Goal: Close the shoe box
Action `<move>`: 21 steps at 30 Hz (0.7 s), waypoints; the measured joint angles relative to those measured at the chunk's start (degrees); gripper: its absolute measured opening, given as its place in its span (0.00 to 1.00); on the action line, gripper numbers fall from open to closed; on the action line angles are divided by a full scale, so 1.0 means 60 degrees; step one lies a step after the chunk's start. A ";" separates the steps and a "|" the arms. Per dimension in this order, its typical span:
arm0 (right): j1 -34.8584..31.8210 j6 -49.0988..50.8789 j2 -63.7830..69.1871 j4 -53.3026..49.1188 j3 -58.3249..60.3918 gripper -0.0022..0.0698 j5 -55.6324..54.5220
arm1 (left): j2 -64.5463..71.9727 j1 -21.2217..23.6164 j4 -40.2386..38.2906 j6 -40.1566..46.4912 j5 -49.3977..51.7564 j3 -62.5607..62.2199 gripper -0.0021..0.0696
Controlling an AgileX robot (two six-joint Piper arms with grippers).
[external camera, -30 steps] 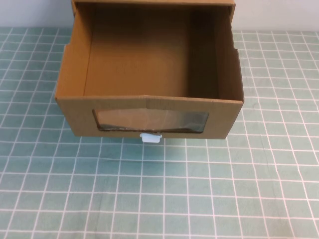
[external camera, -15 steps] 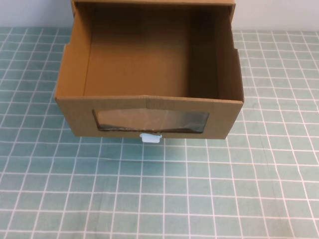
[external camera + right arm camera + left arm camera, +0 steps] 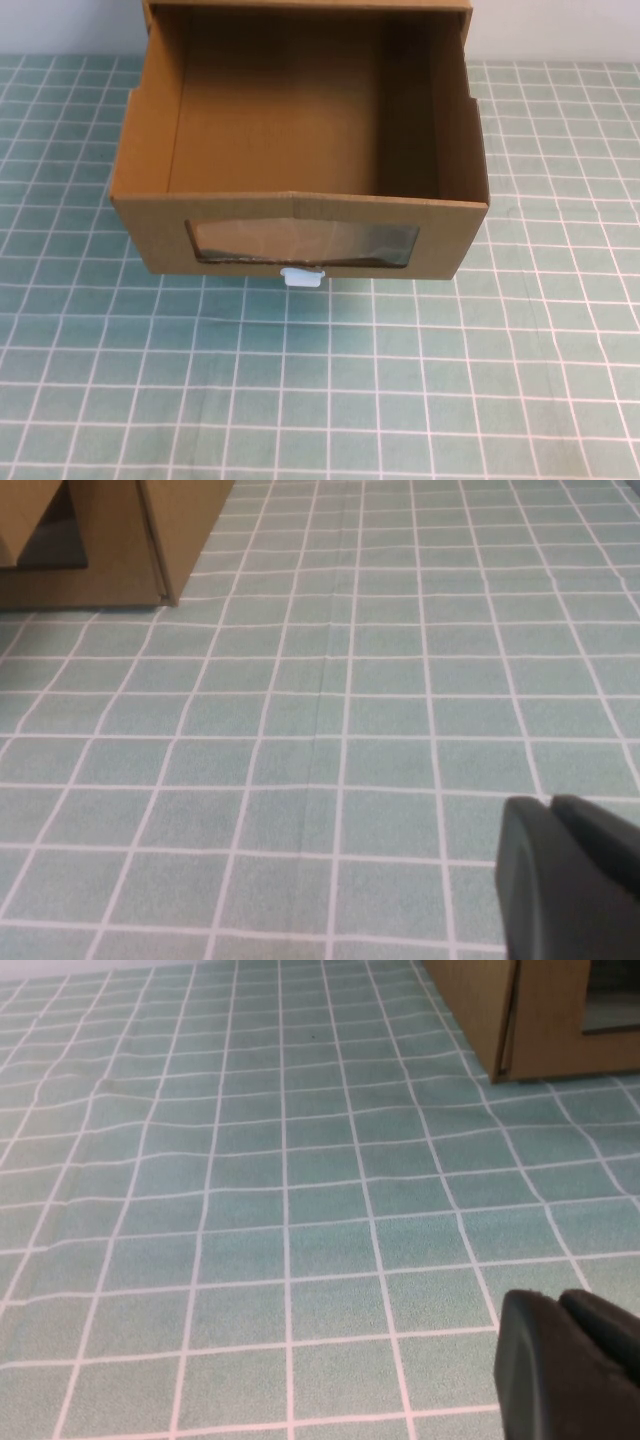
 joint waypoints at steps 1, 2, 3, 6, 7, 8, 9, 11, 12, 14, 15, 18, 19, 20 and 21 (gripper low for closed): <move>0.0000 0.0000 0.0000 0.0000 0.0000 0.01 0.0000 | 0.0000 0.0000 0.0000 -0.0015 -0.0020 0.0000 0.02; 0.0000 0.0000 0.0000 0.0000 0.0000 0.01 0.0000 | 0.0000 0.0000 0.0000 -0.0071 -0.0034 0.0000 0.02; 0.0000 0.0000 0.0000 0.0000 0.0000 0.01 0.0000 | 0.0000 0.0000 -0.0015 -0.0208 -0.0088 0.0000 0.02; 0.0000 0.0000 0.0000 0.0000 0.0000 0.01 0.0000 | 0.0000 0.0000 -0.0400 -0.1122 -0.0433 0.0000 0.02; 0.0000 0.0000 0.0000 0.0000 0.0000 0.01 0.0000 | 0.0000 0.0000 -0.0657 -0.1598 -0.0675 0.0000 0.02; 0.0000 0.0000 0.0000 0.0000 0.0000 0.01 0.0000 | 0.0000 0.0000 -0.0949 -0.2110 -0.0969 0.0000 0.02; 0.0000 0.0000 0.0000 0.0000 0.0000 0.01 0.0000 | 0.0000 0.0000 -0.1185 -0.2625 -0.1209 0.0000 0.02; 0.0000 0.0000 0.0000 0.0000 0.0000 0.01 0.0000 | 0.0000 0.0000 -0.1634 -0.3441 -0.1768 0.0000 0.02; 0.0000 0.0000 0.0000 0.0000 0.0000 0.01 0.0000 | 0.0000 0.0000 -0.1698 -0.3594 -0.1952 0.0000 0.02; 0.0000 0.0000 0.0000 0.0000 0.0000 0.01 0.0000 | 0.0000 0.0000 -0.1698 -0.3791 -0.2310 0.0000 0.02; 0.0000 0.0000 0.0000 0.0000 0.0000 0.01 0.0000 | 0.0000 0.0000 -0.1746 -0.3885 -0.2416 0.0000 0.02; 0.0000 0.0000 0.0000 0.0000 0.0000 0.01 0.0000 | 0.0000 0.0000 -0.1832 -0.4398 -0.2027 -0.0079 0.02; 0.0000 0.0000 0.0000 0.0000 0.0000 0.01 0.0000 | 0.0055 0.0000 -0.1838 -0.4483 -0.1577 -0.0310 0.02; 0.0000 0.0000 0.0000 0.0000 0.0000 0.01 0.0000 | 0.0220 0.0000 -0.1856 -0.4522 -0.1121 -0.0617 0.02; 0.0000 0.0000 0.0000 0.0000 0.0000 0.01 0.0000 | 0.0499 0.0000 -0.1856 -0.4523 -0.0799 -0.0919 0.02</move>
